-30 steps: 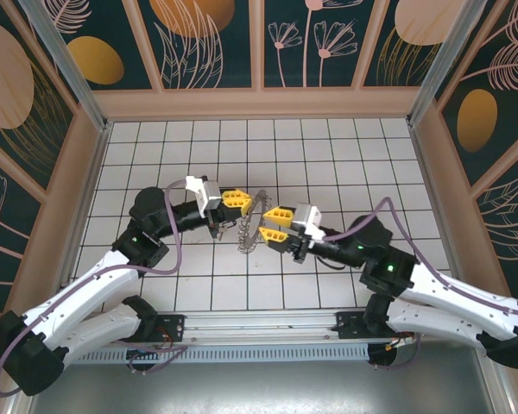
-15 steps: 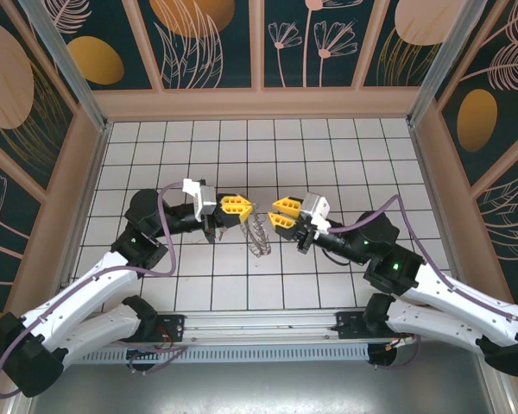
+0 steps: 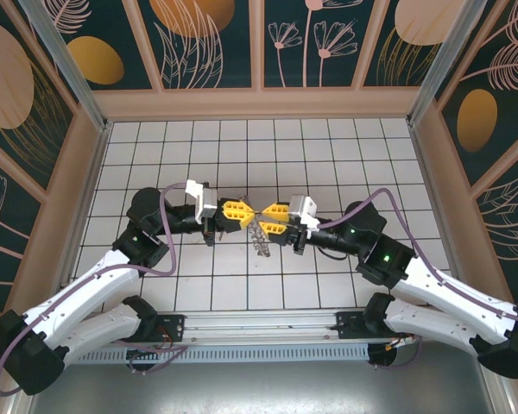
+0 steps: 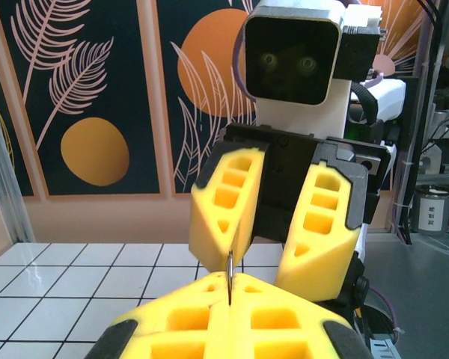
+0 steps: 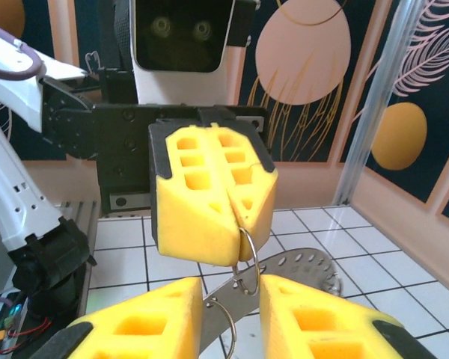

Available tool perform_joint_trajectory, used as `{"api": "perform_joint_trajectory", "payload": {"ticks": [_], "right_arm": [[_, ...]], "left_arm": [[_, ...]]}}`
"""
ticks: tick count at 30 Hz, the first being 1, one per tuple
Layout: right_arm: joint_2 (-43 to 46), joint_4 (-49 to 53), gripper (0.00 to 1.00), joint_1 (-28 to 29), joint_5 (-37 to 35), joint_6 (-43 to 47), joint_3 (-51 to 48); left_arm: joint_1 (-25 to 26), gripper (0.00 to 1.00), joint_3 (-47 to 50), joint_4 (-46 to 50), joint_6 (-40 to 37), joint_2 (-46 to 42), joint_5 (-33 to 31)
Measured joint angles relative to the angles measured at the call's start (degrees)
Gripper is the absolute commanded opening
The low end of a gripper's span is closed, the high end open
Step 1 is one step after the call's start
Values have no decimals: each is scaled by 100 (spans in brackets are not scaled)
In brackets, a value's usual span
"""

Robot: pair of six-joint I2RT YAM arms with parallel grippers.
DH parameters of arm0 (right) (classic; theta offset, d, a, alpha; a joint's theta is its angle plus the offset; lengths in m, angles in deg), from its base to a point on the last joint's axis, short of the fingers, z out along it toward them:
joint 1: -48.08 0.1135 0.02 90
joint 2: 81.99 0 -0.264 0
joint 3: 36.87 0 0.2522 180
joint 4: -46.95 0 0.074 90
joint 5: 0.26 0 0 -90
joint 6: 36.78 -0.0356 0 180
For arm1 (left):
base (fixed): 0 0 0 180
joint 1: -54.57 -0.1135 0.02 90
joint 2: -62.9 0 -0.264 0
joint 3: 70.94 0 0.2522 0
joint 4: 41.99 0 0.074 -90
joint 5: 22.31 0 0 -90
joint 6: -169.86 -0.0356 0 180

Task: Put the keys on the keyring

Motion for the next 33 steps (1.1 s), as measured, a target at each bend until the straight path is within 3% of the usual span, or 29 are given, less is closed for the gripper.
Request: {"api": "perform_joint_trajectory", "payload": {"ticks": [17, 27, 33], "right_arm": [[-122, -50, 16, -52, 79, -2, 0], [-192, -140, 1, -52, 105, -9, 0], [-201, -129, 0, -63, 92, -17, 0]], "left_arm": [[0, 0, -2, 4, 0, 4, 144], [-22, 0, -24, 4, -4, 11, 142], [-26, 0, -81, 164, -81, 33, 125]]}}
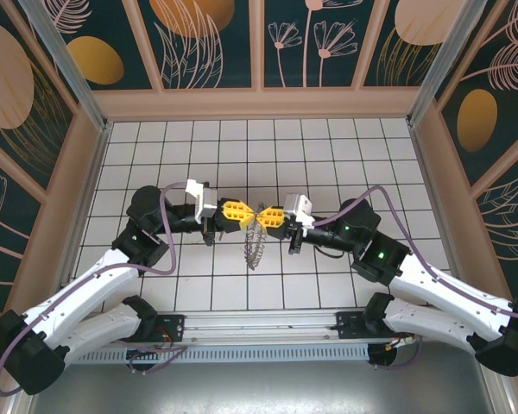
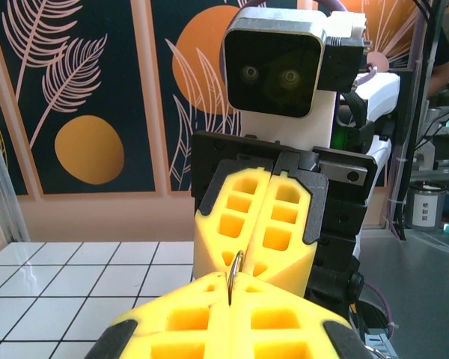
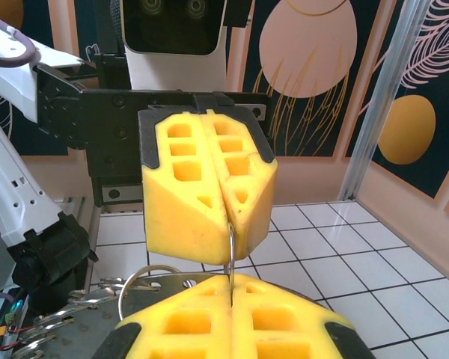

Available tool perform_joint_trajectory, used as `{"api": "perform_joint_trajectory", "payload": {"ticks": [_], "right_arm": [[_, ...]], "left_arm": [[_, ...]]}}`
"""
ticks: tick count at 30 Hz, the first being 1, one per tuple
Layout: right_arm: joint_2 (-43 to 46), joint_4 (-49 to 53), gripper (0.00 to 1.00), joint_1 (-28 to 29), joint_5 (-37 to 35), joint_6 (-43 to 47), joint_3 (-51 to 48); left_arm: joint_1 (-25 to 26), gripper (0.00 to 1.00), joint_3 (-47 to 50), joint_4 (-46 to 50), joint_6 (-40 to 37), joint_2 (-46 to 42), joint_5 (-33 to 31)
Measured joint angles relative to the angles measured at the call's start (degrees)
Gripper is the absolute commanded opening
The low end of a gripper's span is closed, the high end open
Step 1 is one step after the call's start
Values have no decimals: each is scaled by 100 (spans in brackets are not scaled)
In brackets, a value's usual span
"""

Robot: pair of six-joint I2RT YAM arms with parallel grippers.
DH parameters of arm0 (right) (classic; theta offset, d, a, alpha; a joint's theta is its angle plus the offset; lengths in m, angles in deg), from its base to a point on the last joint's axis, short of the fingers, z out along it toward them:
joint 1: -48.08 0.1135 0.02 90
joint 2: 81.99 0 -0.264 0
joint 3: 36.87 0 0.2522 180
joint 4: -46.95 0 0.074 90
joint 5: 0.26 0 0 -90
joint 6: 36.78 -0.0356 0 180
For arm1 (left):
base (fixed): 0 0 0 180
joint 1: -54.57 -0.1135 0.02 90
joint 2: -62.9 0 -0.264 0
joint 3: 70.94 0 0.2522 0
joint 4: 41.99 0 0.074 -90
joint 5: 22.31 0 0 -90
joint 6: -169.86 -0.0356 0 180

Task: Put the keys on the keyring

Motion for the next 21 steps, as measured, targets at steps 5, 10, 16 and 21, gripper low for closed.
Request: {"api": "perform_joint_trajectory", "payload": {"ticks": [5, 10, 16, 21], "right_arm": [[-55, 299, 0, -37, -151, 39, 173], [-278, 933, 0, -74, -439, 157, 671], [-525, 1652, 0, -79, -730, 308, 1198], [-885, 2306, 0, -79, -942, 385, 1613]], "left_arm": [[0, 14, -199, 507, -326, 20, -175], [0, 21, -492, 1445, -868, 44, -595], [4, 22, -872, 2551, -1519, 63, -1279], [4, 24, -1281, 3311, -2024, 114, -1744]]}}
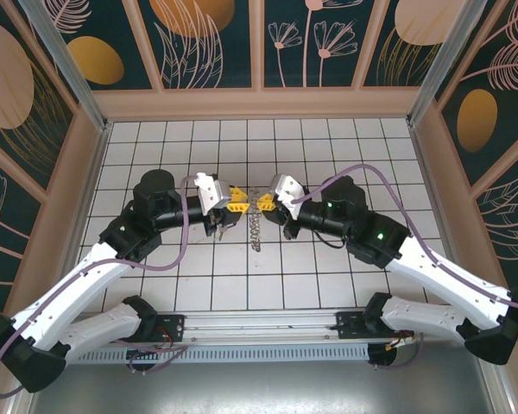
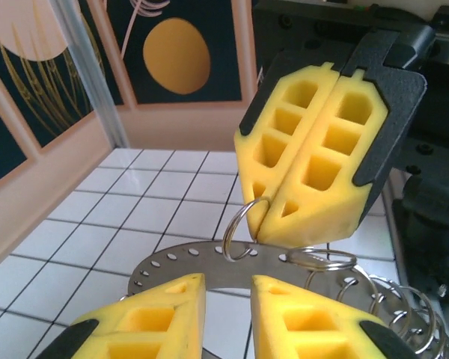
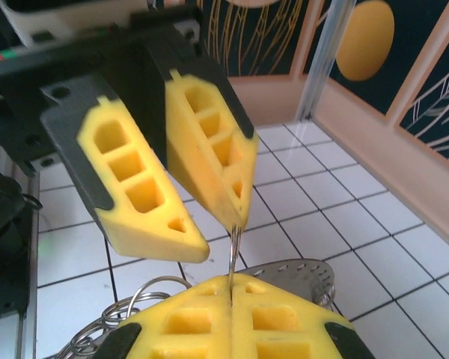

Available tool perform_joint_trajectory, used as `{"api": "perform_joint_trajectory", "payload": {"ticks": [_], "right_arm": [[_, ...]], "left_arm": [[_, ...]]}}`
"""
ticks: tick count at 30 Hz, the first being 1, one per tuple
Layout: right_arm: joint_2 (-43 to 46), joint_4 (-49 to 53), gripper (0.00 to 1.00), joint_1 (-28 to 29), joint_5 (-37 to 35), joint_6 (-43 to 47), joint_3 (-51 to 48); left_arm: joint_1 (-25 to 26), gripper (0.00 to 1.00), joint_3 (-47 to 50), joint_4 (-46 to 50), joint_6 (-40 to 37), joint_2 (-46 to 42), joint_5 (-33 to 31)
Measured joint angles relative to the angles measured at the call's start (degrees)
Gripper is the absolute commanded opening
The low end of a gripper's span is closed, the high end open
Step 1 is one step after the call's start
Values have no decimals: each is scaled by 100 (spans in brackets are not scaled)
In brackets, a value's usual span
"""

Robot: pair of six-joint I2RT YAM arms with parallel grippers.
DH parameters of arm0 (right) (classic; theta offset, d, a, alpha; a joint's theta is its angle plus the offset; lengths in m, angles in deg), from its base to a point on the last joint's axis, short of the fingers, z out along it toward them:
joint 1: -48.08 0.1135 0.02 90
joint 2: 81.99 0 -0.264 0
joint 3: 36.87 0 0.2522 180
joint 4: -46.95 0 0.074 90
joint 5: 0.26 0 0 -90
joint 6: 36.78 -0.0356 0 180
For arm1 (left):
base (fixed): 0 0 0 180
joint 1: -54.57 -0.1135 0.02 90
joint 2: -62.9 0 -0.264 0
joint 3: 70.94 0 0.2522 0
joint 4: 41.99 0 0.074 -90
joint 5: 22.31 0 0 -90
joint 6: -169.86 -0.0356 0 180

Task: Put the keys on the keyring

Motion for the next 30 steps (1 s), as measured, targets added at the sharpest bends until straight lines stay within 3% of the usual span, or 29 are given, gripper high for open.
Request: {"api": "perform_joint_trajectory", "payload": {"ticks": [8, 19, 30], "right_arm": [[-374, 791, 0, 0, -83, 2, 361], [-474, 1113, 0, 0, 90, 4, 566], [-610, 1209, 0, 17, 111, 9, 673]], "left_arm": [[0, 28, -595, 715, -555, 315, -87], [0, 28, -640, 1113, -798, 542, 144], [0, 14, -640, 1117, -863, 623, 195]]}}
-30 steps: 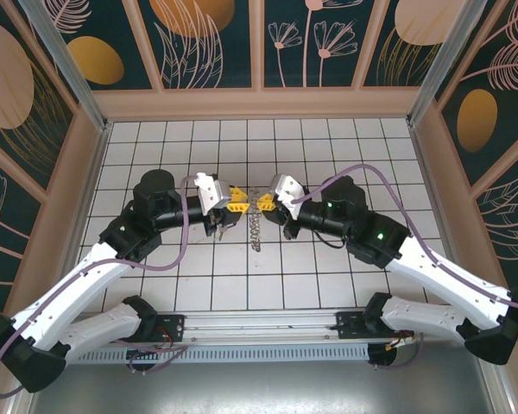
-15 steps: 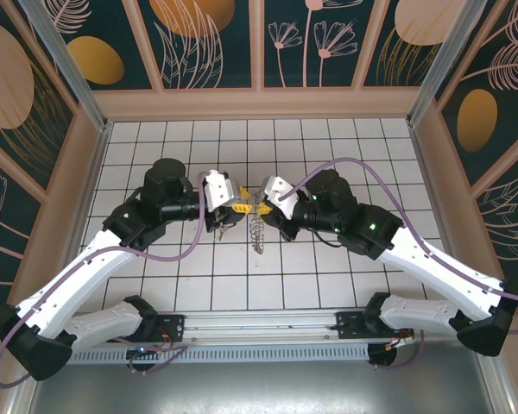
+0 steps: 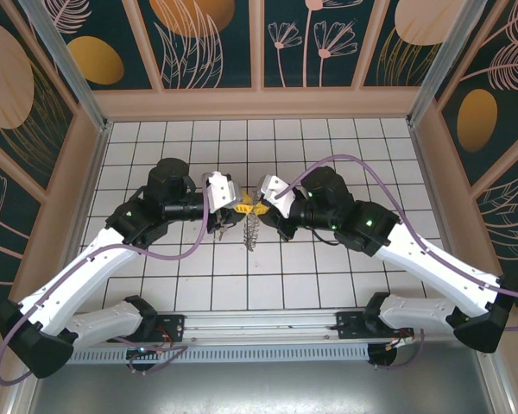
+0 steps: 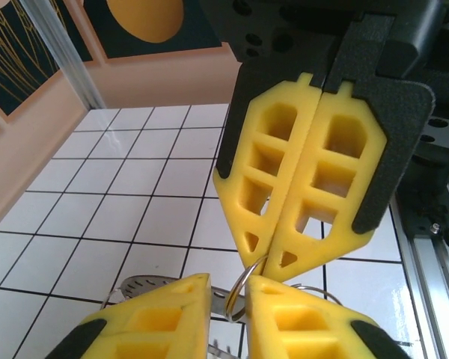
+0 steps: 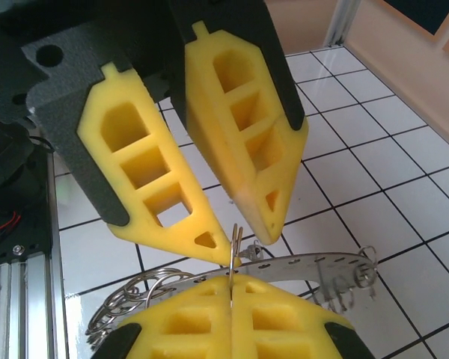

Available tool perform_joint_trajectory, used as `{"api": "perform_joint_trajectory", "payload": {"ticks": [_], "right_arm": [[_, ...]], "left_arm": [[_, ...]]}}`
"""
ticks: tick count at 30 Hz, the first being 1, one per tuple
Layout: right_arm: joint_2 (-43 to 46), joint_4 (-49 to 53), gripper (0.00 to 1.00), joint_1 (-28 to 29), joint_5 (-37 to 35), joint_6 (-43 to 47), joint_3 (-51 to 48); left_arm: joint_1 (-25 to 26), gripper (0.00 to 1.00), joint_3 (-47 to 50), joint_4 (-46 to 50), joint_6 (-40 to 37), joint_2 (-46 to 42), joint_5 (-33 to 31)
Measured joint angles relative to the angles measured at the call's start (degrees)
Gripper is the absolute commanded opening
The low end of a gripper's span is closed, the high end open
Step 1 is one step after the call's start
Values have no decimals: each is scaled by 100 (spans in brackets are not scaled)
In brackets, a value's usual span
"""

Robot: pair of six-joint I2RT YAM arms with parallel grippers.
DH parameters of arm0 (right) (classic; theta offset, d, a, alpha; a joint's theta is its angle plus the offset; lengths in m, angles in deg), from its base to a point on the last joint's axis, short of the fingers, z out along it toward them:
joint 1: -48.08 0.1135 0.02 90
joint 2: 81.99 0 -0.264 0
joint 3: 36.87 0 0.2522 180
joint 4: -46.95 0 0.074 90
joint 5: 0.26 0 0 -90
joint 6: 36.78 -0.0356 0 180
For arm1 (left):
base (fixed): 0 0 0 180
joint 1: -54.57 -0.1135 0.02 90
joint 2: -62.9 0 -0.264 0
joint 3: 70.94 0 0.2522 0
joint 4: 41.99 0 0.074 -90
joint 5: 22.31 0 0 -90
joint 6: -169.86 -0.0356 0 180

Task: Put the keys on the keyring

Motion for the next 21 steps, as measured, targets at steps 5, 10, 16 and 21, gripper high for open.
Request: {"api": "perform_joint_trajectory", "payload": {"ticks": [5, 10, 16, 21], "right_arm": [[-22, 48, 0, -7, -55, 39, 24], [7, 48, 11, -4, -129, 57, 20], [468, -382, 30, 13, -133, -50, -374], [938, -699, 30, 22, -157, -92, -704]], "left_arm": [[0, 0, 0, 20, -9, 17, 68], [0, 0, 90, -107, 116, -22, 136], [7, 0, 772, -1047, 732, -407, 374], [7, 0, 1145, -1843, 1276, -577, 560]]}}
